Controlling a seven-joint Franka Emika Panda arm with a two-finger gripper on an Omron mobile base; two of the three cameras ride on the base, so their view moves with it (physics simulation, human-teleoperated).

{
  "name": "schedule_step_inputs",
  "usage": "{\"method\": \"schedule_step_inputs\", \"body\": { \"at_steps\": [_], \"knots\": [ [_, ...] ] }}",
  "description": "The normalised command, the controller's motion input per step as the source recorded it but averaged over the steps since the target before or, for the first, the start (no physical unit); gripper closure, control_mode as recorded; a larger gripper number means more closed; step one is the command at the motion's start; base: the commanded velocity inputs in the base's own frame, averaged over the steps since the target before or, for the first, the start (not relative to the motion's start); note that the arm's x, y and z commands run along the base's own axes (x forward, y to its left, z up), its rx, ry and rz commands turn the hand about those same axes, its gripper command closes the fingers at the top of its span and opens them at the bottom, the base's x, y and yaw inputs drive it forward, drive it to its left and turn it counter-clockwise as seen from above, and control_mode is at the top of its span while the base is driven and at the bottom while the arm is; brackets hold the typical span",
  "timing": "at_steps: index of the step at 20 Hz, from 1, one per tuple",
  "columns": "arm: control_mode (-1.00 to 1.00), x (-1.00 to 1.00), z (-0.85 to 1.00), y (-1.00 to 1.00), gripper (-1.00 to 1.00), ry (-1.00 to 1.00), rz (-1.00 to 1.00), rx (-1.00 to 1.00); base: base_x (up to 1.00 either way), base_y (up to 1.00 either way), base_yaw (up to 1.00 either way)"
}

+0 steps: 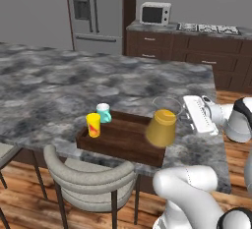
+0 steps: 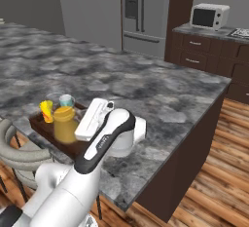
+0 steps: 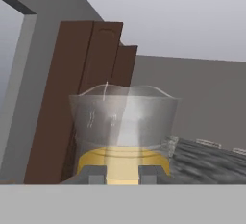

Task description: There is a tray on the dining counter. Grab the cup, mug, and pitcher and place them on the tray. The pitcher may be placed next to the tray if it cannot fit the tray.

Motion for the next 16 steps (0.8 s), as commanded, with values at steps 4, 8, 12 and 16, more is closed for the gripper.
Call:
{"method": "schedule_step_inputs", "body": {
  "at_steps": [4,8,12,16],
  "knots": [
    [-1.0,0.23,-0.28,0.03,1.0,0.02,0.0,0.06,0.0,0.0,0.0],
    [-1.0,0.23,-0.21,0.03,1.0,0.02,0.0,0.0,0.0,0.0,0.0],
    [-1.0,0.34,-0.15,0.06,1.0,0.01,0.0,0.0,0.0,0.0,0.0],
    [-1.0,0.38,-0.16,0.07,1.0,0.02,0.0,0.0,0.0,0.0,0.0]
  ]
}}
